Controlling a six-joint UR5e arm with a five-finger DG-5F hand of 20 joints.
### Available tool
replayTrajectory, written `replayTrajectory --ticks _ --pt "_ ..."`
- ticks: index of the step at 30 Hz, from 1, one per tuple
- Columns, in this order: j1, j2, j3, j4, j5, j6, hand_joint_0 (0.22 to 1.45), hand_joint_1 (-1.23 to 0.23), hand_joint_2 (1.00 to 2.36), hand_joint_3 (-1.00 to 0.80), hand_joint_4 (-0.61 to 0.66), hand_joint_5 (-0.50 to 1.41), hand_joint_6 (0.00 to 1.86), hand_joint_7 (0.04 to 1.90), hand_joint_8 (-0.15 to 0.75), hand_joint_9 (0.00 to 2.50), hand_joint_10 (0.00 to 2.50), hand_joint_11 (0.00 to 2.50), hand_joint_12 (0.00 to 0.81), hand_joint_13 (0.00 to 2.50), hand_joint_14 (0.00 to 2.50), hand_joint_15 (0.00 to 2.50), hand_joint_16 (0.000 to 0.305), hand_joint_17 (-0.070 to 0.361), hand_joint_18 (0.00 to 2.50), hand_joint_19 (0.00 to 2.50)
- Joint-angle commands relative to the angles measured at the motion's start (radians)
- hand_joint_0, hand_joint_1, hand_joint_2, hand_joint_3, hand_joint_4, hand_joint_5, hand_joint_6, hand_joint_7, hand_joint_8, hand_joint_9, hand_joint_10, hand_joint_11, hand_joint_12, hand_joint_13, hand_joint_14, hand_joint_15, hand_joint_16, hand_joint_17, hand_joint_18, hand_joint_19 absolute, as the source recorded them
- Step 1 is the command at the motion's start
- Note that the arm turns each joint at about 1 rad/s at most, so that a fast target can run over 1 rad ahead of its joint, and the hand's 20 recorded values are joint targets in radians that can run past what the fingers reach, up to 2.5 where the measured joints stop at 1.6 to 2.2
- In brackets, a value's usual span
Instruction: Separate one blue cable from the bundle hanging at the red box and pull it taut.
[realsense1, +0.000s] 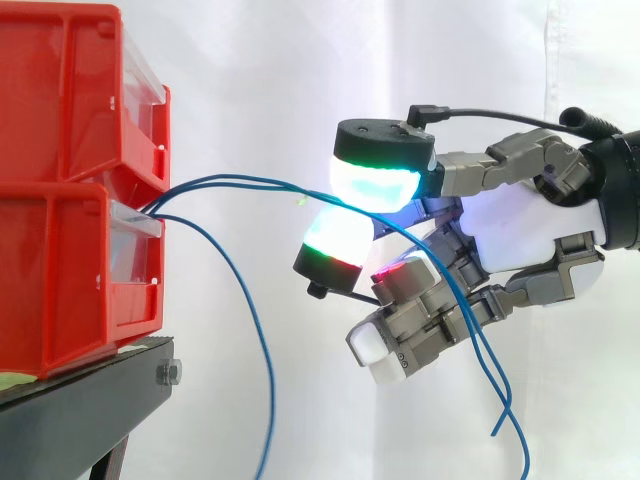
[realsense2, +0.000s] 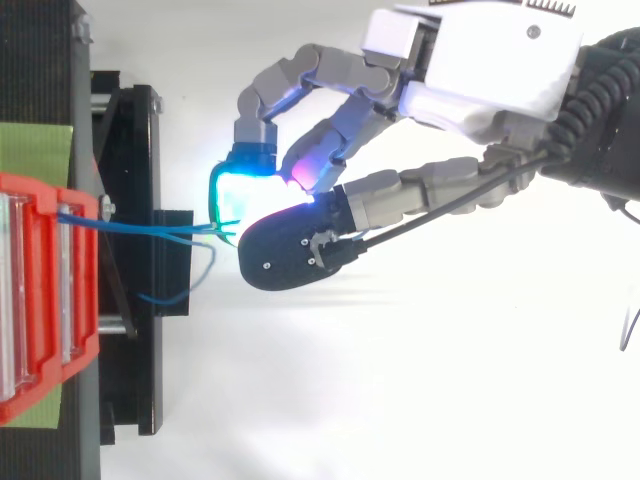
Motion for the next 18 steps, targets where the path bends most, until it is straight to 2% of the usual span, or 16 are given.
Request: replayTrajectory --ticks 1,3,5,10,18 --pt "0.001 -0.001 0.001 0.000 0.000 0.006 0.69 -0.69 1.02 -0.29 0.05 -0.24 0.91 1.03 0.273 1.07 0.01 1.42 0.304 0.93 0.02 0.64 0.033 0.074 0.59 0.32" --pt "0.001 0.000 -0.001 0.000 0.000 0.005 0.69 -0.69 1.02 -0.30 0.05 -0.24 0.91 1.03 0.276 1.02 0.01 1.45 0.307 0.95 0.02 0.67 0.033 0.074 0.59 0.32" --pt "0.001 0.000 0.001 0.000 0.000 0.005 0.69 -0.69 1.02 -0.30 0.05 -0.24 0.91 1.03 0.261 1.00 0.00 1.58 0.311 0.98 0.02 0.74 0.033 0.074 0.59 0.32" --pt "0.001 0.000 -0.001 0.000 0.000 0.005 0.70 -0.71 1.02 -0.32 0.05 -0.24 0.91 1.00 0.272 0.90 0.11 1.55 0.323 0.98 0.02 0.77 0.033 0.074 0.58 0.32" --pt "0.001 0.000 -0.001 -0.003 0.000 0.005 0.75 -0.81 1.01 -0.38 0.08 -0.25 0.92 0.96 0.269 0.86 0.05 1.56 0.327 0.93 0.02 0.74 0.033 0.074 0.55 0.33"
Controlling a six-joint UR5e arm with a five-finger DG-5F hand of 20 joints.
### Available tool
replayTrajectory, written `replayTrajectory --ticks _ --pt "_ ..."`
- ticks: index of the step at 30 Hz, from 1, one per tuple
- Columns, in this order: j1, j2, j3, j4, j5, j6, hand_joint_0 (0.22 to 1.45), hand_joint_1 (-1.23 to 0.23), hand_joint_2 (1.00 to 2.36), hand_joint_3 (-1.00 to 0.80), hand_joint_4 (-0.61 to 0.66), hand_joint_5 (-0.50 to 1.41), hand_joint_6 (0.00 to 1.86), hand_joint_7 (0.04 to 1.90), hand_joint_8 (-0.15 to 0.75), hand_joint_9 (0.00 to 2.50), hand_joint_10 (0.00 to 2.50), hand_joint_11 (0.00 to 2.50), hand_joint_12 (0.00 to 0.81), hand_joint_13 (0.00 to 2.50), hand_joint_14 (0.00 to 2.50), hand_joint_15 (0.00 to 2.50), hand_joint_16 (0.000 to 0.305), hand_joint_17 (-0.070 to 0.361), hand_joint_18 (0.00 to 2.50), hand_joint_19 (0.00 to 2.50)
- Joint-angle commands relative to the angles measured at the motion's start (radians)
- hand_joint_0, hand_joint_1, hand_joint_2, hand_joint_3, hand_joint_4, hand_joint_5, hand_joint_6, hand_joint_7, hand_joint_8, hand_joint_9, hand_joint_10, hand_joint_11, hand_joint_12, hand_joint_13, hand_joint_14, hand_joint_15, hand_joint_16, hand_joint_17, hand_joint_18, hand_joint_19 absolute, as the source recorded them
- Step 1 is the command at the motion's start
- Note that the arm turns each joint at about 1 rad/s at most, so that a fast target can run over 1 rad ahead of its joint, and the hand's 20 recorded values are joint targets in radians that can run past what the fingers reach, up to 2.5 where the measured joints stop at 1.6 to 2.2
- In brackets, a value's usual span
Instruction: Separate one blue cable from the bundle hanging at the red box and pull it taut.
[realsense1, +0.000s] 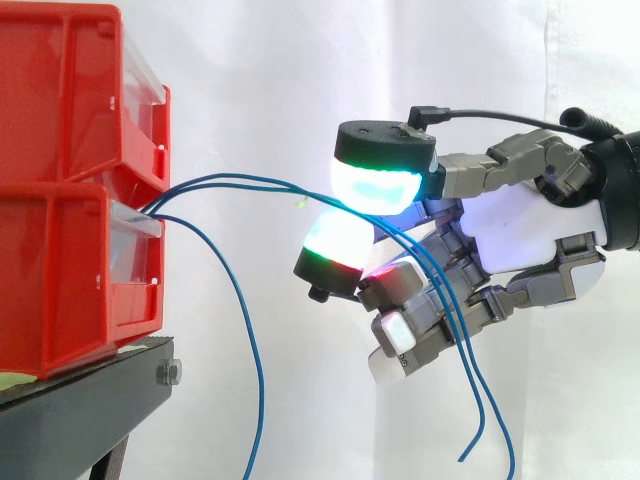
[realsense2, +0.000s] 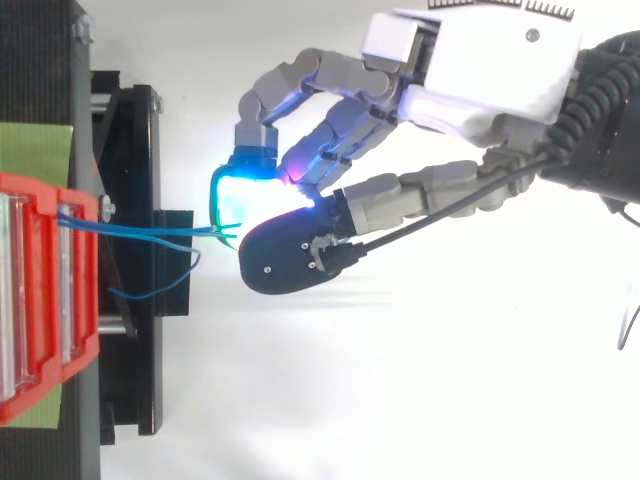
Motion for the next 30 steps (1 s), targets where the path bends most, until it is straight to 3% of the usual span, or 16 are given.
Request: replayTrajectory --ticks 1,5,16,23,30 --pt "0.000 0.000 0.000 -0.003 0.000 0.001 0.76 -0.82 1.01 -0.41 0.09 -0.25 0.92 0.96 0.270 0.86 0.05 1.56 0.325 0.93 0.02 0.74 0.033 0.074 0.55 0.33" --pt "0.000 -0.001 0.000 -0.006 0.000 0.003 0.78 -0.86 1.00 -0.50 0.10 -0.25 0.92 0.95 0.267 0.87 0.01 1.56 0.326 0.94 0.02 0.74 0.033 0.075 0.56 0.32" --pt "0.000 0.000 0.001 -0.009 0.000 0.006 0.75 -0.92 1.00 -0.50 0.08 -0.25 0.91 0.95 0.266 0.87 0.00 1.56 0.321 0.94 0.02 0.74 0.033 0.074 0.58 0.30" --pt "0.000 0.000 0.001 -0.025 -0.003 0.010 0.54 -0.75 1.00 -0.50 0.14 -0.24 0.89 0.89 0.298 0.92 0.00 1.50 0.335 0.95 0.02 0.72 0.035 0.080 0.59 0.35" --pt "0.000 0.011 0.001 -0.032 -0.003 0.010 0.55 -0.60 1.00 -0.50 0.15 -0.24 0.88 0.89 0.297 0.94 0.01 1.47 0.340 0.95 0.02 0.71 0.036 0.081 0.59 0.36"
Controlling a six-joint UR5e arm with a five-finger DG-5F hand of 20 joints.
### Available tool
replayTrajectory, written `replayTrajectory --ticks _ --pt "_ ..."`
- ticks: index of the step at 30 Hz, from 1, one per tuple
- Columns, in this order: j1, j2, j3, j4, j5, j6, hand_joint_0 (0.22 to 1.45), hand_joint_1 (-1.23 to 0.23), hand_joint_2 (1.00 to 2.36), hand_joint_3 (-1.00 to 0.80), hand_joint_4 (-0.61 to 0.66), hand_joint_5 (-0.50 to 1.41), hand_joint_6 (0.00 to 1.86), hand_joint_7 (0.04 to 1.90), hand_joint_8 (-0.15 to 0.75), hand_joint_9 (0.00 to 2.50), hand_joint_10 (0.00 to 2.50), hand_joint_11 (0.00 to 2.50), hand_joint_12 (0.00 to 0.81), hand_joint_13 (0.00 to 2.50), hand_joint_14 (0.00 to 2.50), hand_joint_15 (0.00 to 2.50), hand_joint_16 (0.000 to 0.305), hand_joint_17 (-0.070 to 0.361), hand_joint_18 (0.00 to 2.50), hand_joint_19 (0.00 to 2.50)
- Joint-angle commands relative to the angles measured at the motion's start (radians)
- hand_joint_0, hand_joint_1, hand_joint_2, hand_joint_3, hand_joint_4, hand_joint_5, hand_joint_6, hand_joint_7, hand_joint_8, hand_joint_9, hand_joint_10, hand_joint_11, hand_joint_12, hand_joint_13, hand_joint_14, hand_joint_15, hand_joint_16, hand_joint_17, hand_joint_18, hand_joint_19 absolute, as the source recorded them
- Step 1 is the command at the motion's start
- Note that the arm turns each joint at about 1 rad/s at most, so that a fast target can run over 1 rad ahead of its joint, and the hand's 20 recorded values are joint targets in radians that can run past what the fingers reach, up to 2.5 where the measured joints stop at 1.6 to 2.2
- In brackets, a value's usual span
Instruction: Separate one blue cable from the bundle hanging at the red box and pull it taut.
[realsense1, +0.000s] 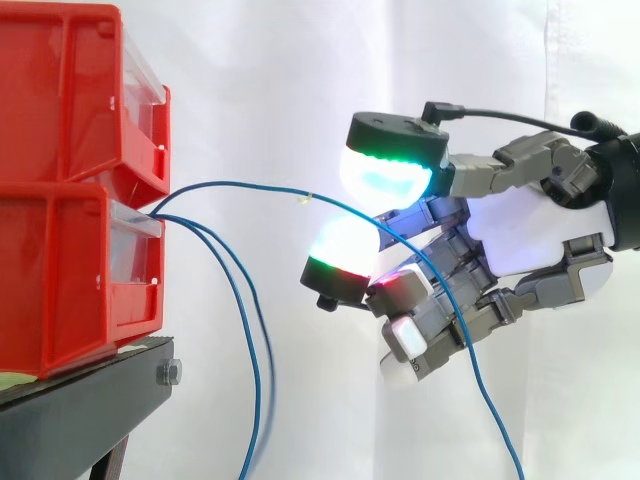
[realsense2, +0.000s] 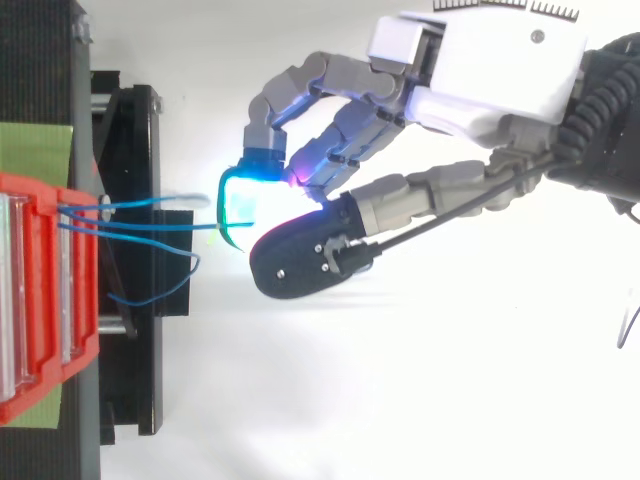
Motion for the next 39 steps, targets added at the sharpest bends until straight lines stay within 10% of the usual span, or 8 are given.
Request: replayTrajectory --ticks 1,29,39 --pt "0.000 0.007 0.001 -0.006 0.000 0.000 0.58 -0.58 1.00 -0.50 0.14 -0.23 0.87 0.91 0.291 0.94 0.01 1.46 0.337 0.95 0.02 0.71 0.035 0.079 0.58 0.37" --pt "0.000 0.008 -0.001 -0.017 0.006 0.008 0.70 -0.74 1.03 -0.13 -0.21 -0.22 0.93 1.21 0.265 1.02 0.01 1.47 0.329 0.95 0.02 0.69 0.035 0.080 0.60 0.40" --pt "0.008 0.008 -0.007 -0.015 0.006 0.038 0.68 -0.70 1.02 -0.30 -0.03 -0.23 0.92 1.07 0.263 1.06 0.01 1.49 0.331 0.96 0.02 0.72 0.036 0.081 0.61 0.41"
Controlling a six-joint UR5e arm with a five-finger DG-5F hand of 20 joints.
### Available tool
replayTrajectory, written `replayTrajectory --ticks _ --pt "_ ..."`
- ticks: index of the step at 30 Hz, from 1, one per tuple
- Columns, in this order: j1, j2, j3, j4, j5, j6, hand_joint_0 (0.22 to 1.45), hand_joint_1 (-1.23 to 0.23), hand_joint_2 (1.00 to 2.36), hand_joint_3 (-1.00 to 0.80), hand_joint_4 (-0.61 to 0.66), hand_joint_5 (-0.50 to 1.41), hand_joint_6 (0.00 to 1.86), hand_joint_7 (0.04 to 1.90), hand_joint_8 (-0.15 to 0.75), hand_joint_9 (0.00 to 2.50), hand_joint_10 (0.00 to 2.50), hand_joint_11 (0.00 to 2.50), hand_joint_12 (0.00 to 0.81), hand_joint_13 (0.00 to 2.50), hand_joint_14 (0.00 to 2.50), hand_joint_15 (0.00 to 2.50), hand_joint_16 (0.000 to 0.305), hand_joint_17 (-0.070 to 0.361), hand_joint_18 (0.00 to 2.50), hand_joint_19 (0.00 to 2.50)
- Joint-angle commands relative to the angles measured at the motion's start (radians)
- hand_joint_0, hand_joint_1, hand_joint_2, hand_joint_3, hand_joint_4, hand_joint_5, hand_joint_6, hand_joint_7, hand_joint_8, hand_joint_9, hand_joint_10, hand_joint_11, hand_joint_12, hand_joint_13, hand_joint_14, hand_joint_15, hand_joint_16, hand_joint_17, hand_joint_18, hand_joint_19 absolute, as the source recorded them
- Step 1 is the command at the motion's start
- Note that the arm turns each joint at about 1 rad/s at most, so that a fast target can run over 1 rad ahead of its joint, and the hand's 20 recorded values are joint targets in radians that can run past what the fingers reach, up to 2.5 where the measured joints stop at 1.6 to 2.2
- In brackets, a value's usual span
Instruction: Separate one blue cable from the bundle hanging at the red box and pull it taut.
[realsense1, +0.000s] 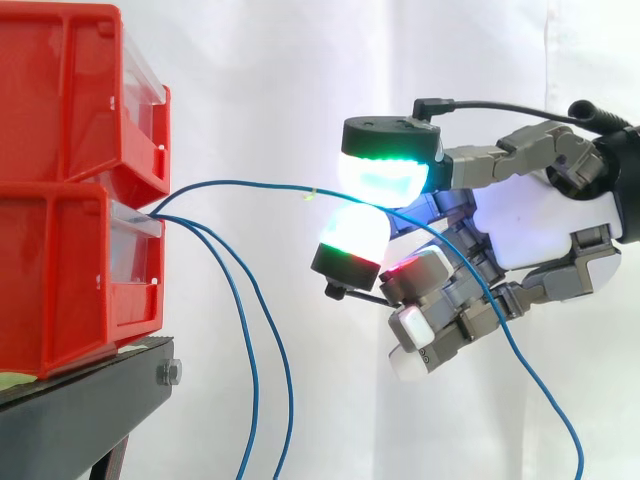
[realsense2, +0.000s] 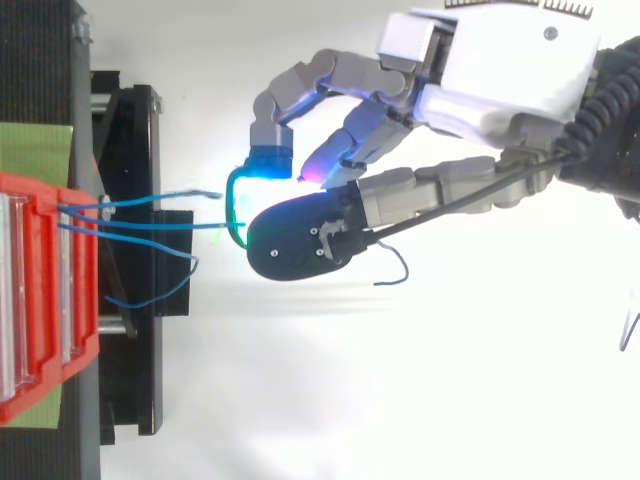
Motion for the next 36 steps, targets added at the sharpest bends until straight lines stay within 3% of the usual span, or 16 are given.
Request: replayTrajectory --ticks 1,9,21,29,36 --pt "0.005 0.000 -0.009 0.003 -0.001 0.017 0.68 -0.69 1.02 -0.31 -0.02 -0.23 0.92 1.07 0.262 1.06 0.01 1.52 0.329 0.96 0.02 0.73 0.036 0.081 0.61 0.41" --pt "0.009 0.000 -0.016 0.006 0.001 0.040 0.69 -0.68 1.02 -0.32 -0.02 -0.24 0.92 1.06 0.257 1.04 0.00 1.62 0.331 1.06 0.03 0.91 0.036 0.081 0.62 0.42" --pt "0.011 0.000 -0.017 0.004 0.003 0.045 0.69 -0.68 1.02 -0.34 -0.02 -0.24 0.92 1.04 0.258 0.97 0.11 1.60 0.311 1.23 0.01 1.40 0.037 0.084 0.68 0.52" --pt "0.011 0.000 -0.017 0.004 0.003 0.045 0.69 -0.69 1.01 -0.35 -0.01 -0.24 0.92 1.02 0.255 0.90 0.45 1.52 0.313 1.27 0.00 1.59 0.039 0.087 0.71 0.57" --pt "0.011 0.000 -0.017 0.004 0.003 0.045 0.67 -0.66 1.00 -0.46 0.06 -0.24 0.92 0.95 0.259 0.88 0.57 1.48 0.303 1.28 0.01 1.62 0.040 0.090 0.72 0.58"
